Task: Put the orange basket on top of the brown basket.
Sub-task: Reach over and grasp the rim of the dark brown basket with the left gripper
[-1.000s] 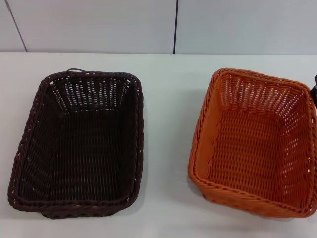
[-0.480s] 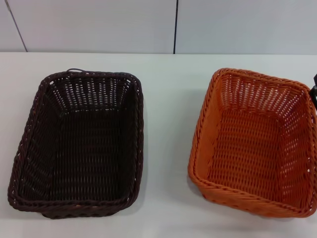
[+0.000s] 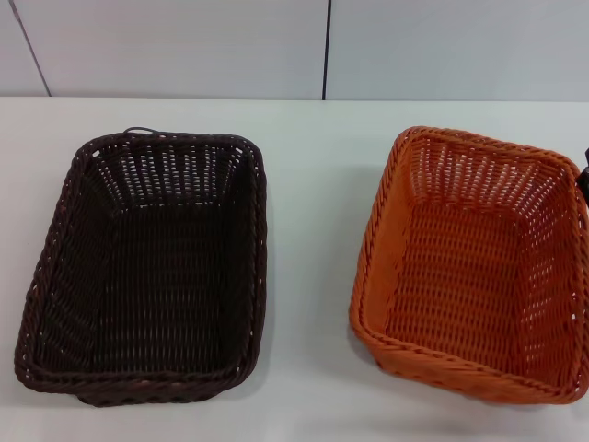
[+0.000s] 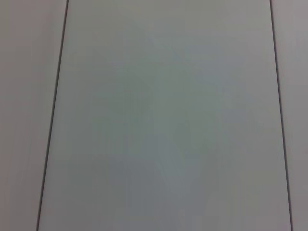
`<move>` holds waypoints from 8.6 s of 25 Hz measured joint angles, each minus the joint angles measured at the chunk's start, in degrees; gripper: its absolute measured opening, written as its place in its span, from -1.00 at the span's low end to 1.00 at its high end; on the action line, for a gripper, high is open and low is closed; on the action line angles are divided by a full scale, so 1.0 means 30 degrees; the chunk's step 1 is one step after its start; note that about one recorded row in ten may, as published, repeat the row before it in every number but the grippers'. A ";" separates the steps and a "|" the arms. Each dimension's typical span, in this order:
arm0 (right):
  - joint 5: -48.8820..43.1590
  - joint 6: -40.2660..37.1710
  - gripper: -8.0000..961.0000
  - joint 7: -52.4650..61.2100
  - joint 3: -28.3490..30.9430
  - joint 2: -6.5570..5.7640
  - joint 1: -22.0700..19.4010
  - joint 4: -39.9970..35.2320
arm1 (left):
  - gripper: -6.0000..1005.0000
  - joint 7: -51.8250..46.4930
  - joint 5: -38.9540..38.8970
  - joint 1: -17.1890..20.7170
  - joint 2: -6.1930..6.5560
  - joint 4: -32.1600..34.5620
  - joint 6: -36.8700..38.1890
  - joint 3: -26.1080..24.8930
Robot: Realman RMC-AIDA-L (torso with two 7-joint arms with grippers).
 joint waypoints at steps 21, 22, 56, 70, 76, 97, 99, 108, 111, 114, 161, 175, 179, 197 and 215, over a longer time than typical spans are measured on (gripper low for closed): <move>-0.0001 0.0028 0.62 0.0000 -0.0175 0.0000 -0.0179 0.0055 | 0.57 -0.0028 0.0000 -0.0141 -0.0001 0.0000 0.0086 0.0058; -0.0001 0.0029 0.62 0.0001 -0.0174 0.0000 -0.0180 0.0059 | 0.57 -0.0031 0.0001 -0.0152 0.0000 0.0000 0.0090 0.0059; -0.0001 -0.0044 0.62 0.0001 -0.0227 0.0000 -0.0171 -0.0241 | 0.57 -0.0128 -0.0012 -0.0102 -0.0002 -0.0030 0.0107 0.0146; 0.0020 0.0231 0.62 0.0001 -0.0116 -0.0001 -0.0675 -0.0272 | 0.57 -0.0149 0.0001 -0.0100 0.0000 -0.0060 0.0543 0.0204; 0.1961 0.0290 0.62 0.0001 -0.0215 -0.0001 -0.0692 -0.0479 | 0.57 -0.0176 0.0001 -0.0029 -0.0009 -0.0138 0.0596 0.0205; 0.5524 0.0790 0.62 0.0000 -0.0148 -0.0001 -0.1727 -0.0586 | 0.56 -0.0035 -0.0001 -0.0092 0.0017 -0.0204 0.0535 0.0205; 0.5528 0.0790 0.62 0.0001 -0.0181 -0.0001 -0.1661 -0.0592 | 0.56 -0.0036 0.0003 -0.0094 0.0006 -0.0235 0.0535 0.0203; 0.5473 0.0790 0.62 0.0012 -0.0229 -0.0001 -0.1543 -0.0570 | 0.56 -0.0130 -0.0050 0.0005 -0.0001 -0.0234 0.0582 0.0204; 0.5414 0.0790 0.62 0.0018 -0.0234 -0.0001 -0.1518 -0.0559 | 0.56 -0.0130 -0.0055 0.0024 0.0000 -0.0234 0.0566 0.0204; 0.5396 0.0770 0.62 0.0025 -0.0356 -0.0001 -0.1460 -0.0562 | 0.56 -0.0101 -0.0077 0.0027 0.0000 -0.0191 0.0554 0.0204; 0.5853 0.1374 0.62 0.0011 -0.1215 -0.0013 -0.1256 -0.1059 | 0.49 0.7809 0.5355 0.1076 0.0560 -3.3157 -4.4291 -1.3273; 0.5850 0.1557 0.62 -0.0025 -0.3018 0.0001 -0.1964 -0.0979 | 0.45 0.7426 0.5924 0.0878 0.0222 -3.0475 -4.5404 -1.1106; 0.5856 0.1600 0.62 -0.0030 -0.3397 0.0000 -0.2075 -0.0933 | 0.44 0.7426 0.5995 0.0378 0.0215 -2.9599 -4.5365 -1.1077; 0.5806 0.1757 0.62 -0.0030 -0.3477 -0.0001 -0.1969 -0.0912 | 0.39 0.6887 0.7393 -0.0842 0.0135 -2.6905 -4.5363 -1.0760; 0.5918 0.1759 0.62 -0.0029 -0.3155 -0.0095 -0.1765 -0.0812 | 0.06 0.6896 0.7392 -0.2525 0.0261 -2.5844 -4.6039 -1.0386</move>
